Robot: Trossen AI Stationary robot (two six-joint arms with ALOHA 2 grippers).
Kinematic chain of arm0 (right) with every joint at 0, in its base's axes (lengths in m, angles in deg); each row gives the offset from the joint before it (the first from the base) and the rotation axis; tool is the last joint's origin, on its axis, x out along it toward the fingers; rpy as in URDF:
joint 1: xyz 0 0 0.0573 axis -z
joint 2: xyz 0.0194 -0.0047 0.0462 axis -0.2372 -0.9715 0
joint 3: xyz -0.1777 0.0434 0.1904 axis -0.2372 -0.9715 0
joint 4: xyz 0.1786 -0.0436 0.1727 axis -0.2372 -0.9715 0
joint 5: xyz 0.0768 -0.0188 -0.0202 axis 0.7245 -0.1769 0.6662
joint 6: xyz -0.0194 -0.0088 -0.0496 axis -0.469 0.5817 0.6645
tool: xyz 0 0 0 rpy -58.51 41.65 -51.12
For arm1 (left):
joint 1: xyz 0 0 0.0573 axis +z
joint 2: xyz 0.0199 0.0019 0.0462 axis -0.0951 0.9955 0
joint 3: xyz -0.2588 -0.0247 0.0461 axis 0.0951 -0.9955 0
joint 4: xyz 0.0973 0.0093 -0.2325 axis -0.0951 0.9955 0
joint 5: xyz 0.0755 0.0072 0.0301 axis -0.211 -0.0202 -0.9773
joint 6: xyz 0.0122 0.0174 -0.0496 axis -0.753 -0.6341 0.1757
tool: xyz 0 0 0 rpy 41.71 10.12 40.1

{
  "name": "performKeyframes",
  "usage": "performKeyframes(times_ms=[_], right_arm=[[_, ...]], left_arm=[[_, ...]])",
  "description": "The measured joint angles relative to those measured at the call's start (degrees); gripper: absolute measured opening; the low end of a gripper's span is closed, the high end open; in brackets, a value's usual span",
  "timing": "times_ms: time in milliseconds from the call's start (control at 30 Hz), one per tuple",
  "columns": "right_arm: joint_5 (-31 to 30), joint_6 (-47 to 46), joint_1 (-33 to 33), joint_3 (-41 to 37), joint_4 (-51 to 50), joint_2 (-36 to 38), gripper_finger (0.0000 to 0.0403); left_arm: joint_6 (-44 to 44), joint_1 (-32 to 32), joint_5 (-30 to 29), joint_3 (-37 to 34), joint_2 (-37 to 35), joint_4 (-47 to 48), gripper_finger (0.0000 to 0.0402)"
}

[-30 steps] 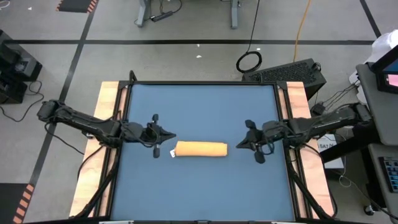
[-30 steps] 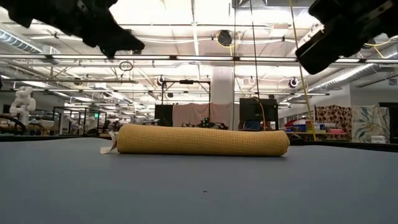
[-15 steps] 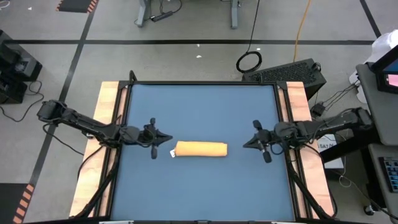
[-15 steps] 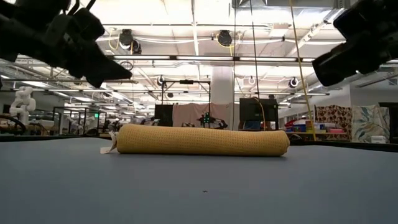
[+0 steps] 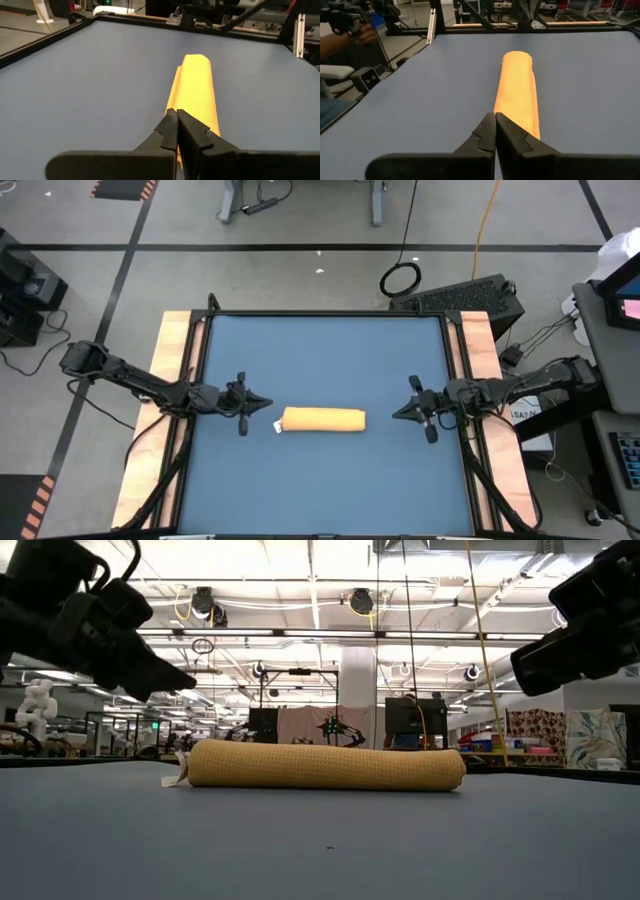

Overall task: Roll towel
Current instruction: Return to Home Position

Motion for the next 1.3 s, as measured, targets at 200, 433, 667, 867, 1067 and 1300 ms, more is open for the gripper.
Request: performKeyframes(times_ms=[200,433,667,867,1067,1300], right_arm=[[-1.2,0.4,0.0,-1.9,0.8,1.5,0.0],[-1.2,2.4,0.0,-2.0,-0.1,3.6,0.0],[-1.4,2.6,0.0,-1.9,-3.4,7.9,0.0],[-1.2,2.7,0.0,-1.9,-7.8,13.3,0.0],[-0.8,4.7,0.0,-2.8,-7.4,18.0,0.0],[-0.9,6.0,0.0,-2.8,-7.4,20.5,0.0]], left_arm=[[0.0,0.0,-0.5,-2.7,0.0,-4.0,0.0005],[-0.5,0.0,-1.6,-2.7,-0.4,-4.0,0.0005],[-3.7,0.0,-1.6,-2.7,-4.5,-3.9,0.0005],[-5.0,0.0,-1.6,-2.7,-8.7,-1.2,0.0005],[-4.7,0.0,-1.6,-2.7,-12.3,2.1,0.0005],[-4.6,0.0,-1.4,-2.7,-16.3,5.7,0.0005]])
